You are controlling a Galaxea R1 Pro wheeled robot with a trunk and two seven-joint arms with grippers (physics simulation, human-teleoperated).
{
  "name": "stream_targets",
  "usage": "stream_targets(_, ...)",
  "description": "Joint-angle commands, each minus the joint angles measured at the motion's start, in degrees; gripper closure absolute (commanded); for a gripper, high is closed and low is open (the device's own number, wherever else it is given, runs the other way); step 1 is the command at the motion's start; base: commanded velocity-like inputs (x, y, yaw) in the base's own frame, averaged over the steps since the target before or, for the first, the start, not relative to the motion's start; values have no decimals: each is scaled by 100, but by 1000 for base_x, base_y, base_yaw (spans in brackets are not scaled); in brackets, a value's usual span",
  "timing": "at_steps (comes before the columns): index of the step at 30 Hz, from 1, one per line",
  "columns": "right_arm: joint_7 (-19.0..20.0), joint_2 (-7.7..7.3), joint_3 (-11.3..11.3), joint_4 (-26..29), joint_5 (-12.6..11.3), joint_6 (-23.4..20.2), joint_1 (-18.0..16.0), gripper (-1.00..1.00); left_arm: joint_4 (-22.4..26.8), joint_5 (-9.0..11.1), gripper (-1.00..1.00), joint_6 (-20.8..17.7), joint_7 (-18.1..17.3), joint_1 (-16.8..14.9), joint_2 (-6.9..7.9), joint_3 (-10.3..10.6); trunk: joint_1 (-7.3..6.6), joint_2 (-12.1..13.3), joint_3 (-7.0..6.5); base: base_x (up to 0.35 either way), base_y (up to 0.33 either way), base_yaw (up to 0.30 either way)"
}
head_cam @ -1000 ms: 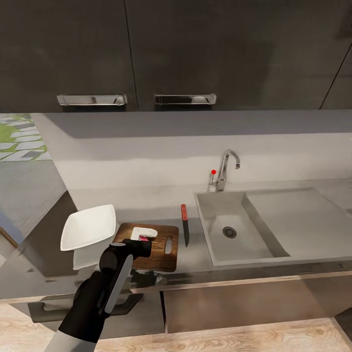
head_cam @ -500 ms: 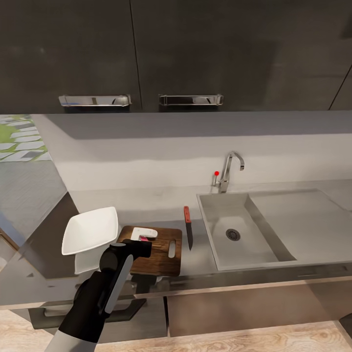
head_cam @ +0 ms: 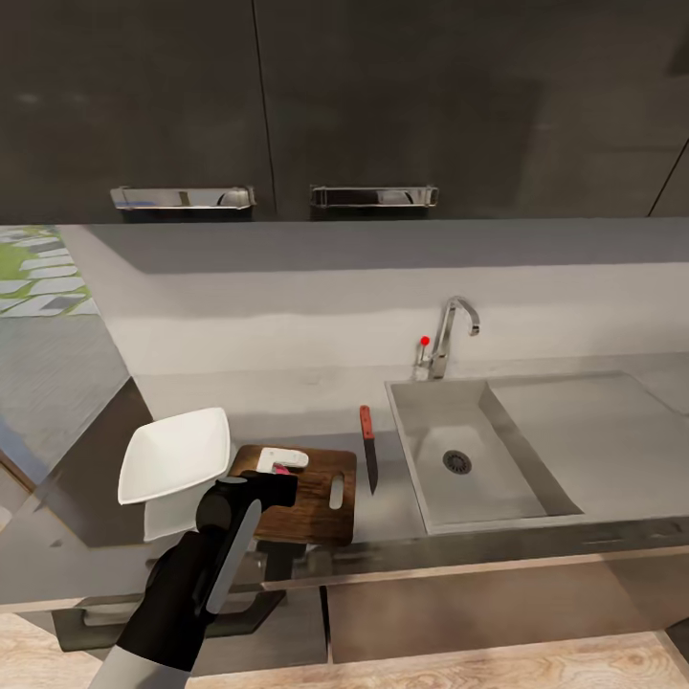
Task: In the kitchen, take the Vidalia onion out of the sink, dice it on the chopping board with the paring knife, put the diced onion into the bowl on the countertop, then place both the paring knife and the chopping board into the sink.
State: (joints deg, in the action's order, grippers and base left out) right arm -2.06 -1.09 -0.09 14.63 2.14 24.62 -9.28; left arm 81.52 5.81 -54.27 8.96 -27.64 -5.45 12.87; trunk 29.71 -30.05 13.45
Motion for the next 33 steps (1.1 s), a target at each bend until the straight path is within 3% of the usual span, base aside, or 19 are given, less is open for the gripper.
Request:
stream_targets(1, -22, 1, 0, -4, 23, 16, -4, -100, 5, 55, 100, -22, 53, -5, 0, 5, 2, -9, 9, 20, 0, 0)
stream_targets(33, -22, 4, 0, -4, 22, 8, -4, -100, -110, 59, 100, -22, 53, -5, -8, 4, 2, -9, 70, 1, 0, 0)
